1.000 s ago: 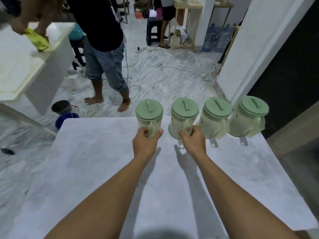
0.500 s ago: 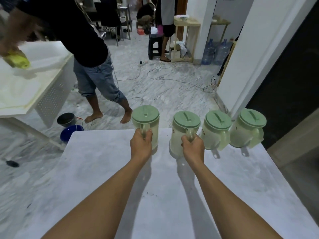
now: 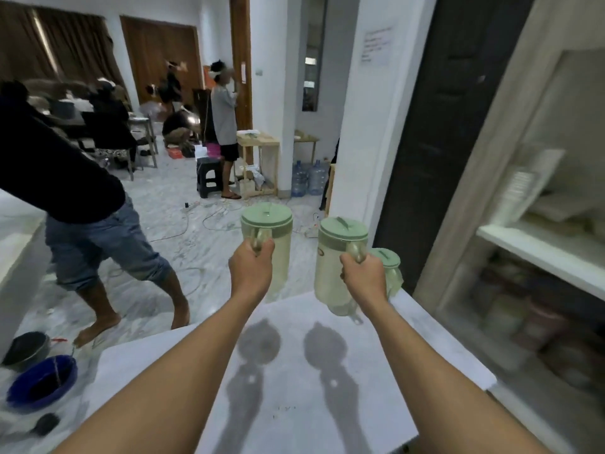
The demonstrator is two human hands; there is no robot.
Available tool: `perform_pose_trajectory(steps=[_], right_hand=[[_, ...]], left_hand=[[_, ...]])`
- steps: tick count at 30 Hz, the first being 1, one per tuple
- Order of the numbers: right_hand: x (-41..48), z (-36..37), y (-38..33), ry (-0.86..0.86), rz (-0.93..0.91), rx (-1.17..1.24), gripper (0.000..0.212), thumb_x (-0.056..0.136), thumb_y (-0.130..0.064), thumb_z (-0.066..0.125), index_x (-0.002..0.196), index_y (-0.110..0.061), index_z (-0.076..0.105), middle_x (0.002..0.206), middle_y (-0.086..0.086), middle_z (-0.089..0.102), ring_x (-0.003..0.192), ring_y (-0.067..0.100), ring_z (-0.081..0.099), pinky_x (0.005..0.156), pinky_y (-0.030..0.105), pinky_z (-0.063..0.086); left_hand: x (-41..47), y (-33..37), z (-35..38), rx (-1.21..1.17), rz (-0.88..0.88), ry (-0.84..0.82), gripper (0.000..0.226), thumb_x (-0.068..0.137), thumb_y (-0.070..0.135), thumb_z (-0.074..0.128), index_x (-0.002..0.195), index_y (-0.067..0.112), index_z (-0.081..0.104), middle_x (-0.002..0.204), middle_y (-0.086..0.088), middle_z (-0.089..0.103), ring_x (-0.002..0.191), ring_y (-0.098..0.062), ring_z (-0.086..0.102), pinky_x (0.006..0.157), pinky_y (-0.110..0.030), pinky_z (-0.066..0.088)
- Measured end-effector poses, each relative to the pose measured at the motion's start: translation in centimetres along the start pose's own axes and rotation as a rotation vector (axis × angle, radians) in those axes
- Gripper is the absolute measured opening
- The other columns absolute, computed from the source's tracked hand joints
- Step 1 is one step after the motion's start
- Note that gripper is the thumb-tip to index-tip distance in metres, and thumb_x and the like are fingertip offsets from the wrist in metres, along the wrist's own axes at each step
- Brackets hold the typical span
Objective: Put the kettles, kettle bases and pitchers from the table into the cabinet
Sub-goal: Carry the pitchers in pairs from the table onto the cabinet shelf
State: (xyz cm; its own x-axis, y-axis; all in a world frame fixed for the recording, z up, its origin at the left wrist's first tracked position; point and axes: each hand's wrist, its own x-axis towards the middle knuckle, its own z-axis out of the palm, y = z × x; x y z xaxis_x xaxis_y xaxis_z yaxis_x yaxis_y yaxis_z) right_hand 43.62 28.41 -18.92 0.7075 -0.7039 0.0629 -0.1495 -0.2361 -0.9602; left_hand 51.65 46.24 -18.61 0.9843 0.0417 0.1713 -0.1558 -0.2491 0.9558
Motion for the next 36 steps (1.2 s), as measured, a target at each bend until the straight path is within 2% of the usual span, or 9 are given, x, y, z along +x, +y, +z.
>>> perform_pose_trajectory(steps=[4,8,14,17,22,27,31,33,36], right_hand=[[-3.6,-4.0,-4.0,0.155,-0.006,0.012,0.018,0.083,-0.023,0.062,0.070,-0.011,0.061,0.063,0.007,0.058,0.060,0.022,0.053,0.059,0.034,0.041],[-6.8,-7.3,-6.2,0.233,0.004,0.005,0.020,0.086,-0.024,0.064,0.068,-0.015,0.062,0.064,0.006,0.059,0.062,0.023,0.054,0.061,0.036,0.043],[-13.3,-13.1,-9.2,0.388,-0.053,-0.053,0.020,0.089,-0.021,0.064,0.073,-0.010,0.063,0.065,0.008,0.060,0.061,0.021,0.054,0.057,0.032,0.042],[-16.8,-15.6,-9.7,0.431,-0.053,-0.080,0.020,0.090,-0.020,0.063,0.073,-0.009,0.063,0.061,0.004,0.060,0.059,0.019,0.055,0.056,0.030,0.041],[-23.8,-21.2,-9.1,0.569,-0.012,-0.073,0.019,0.090,-0.023,0.064,0.074,-0.014,0.065,0.065,0.003,0.063,0.062,0.019,0.059,0.063,0.033,0.047],[-30.6,-25.6,-9.0,0.700,0.025,-0.065,0.019,0.087,-0.025,0.066,0.071,-0.015,0.064,0.062,0.002,0.064,0.062,0.021,0.061,0.069,0.041,0.053],[-36.5,-28.7,-8.8,0.827,0.060,-0.101,0.020,0.082,-0.030,0.066,0.069,-0.014,0.064,0.070,0.007,0.068,0.070,0.026,0.065,0.072,0.047,0.058],[-39.3,-30.5,-9.0,0.888,0.081,-0.121,0.019,0.084,-0.029,0.065,0.072,-0.014,0.064,0.073,0.009,0.069,0.071,0.027,0.066,0.069,0.041,0.056],[-42.4,-33.0,-9.4,0.932,0.101,-0.121,0.017,0.090,-0.024,0.063,0.081,-0.009,0.064,0.072,0.006,0.065,0.062,0.019,0.060,0.053,0.025,0.045]], left_hand=[[-1.8,4.1,-1.7,-0.033,0.102,-0.106,0.039,0.092,0.042,0.050,0.083,0.006,0.061,0.076,-0.012,0.067,0.075,-0.030,0.064,0.065,-0.039,0.047],[-4.3,6.8,-2.5,-0.085,0.124,-0.181,0.038,0.089,0.043,0.052,0.082,0.007,0.063,0.076,-0.011,0.068,0.075,-0.030,0.066,0.065,-0.040,0.049],[-9.0,11.3,-3.1,-0.110,0.251,-0.293,0.034,0.095,0.033,0.051,0.074,0.007,0.058,0.068,-0.007,0.058,0.064,-0.025,0.053,0.053,-0.031,0.035],[-11.8,12.7,-2.8,-0.137,0.298,-0.350,0.035,0.098,0.035,0.049,0.080,0.008,0.060,0.070,-0.006,0.056,0.063,-0.019,0.051,0.054,-0.029,0.036],[-18.2,15.4,-2.5,-0.199,0.373,-0.491,0.040,0.094,0.039,0.048,0.079,0.004,0.060,0.070,-0.009,0.060,0.065,-0.024,0.053,0.057,-0.034,0.040],[-24.4,17.8,-3.8,-0.206,0.386,-0.614,0.036,0.094,0.037,0.050,0.082,0.006,0.062,0.069,-0.004,0.058,0.063,-0.019,0.053,0.052,-0.030,0.033],[-30.0,18.9,-4.5,-0.238,0.383,-0.730,0.032,0.097,0.035,0.051,0.084,0.009,0.064,0.070,0.001,0.058,0.063,-0.013,0.053,0.053,-0.027,0.036],[-32.8,19.8,-4.7,-0.282,0.383,-0.801,0.033,0.096,0.035,0.051,0.082,0.009,0.064,0.069,0.000,0.059,0.063,-0.017,0.055,0.053,-0.028,0.038],[-35.8,21.3,-4.0,-0.331,0.376,-0.873,0.041,0.085,0.049,0.048,0.074,0.013,0.064,0.071,-0.005,0.065,0.069,-0.027,0.062,0.061,-0.035,0.050]])
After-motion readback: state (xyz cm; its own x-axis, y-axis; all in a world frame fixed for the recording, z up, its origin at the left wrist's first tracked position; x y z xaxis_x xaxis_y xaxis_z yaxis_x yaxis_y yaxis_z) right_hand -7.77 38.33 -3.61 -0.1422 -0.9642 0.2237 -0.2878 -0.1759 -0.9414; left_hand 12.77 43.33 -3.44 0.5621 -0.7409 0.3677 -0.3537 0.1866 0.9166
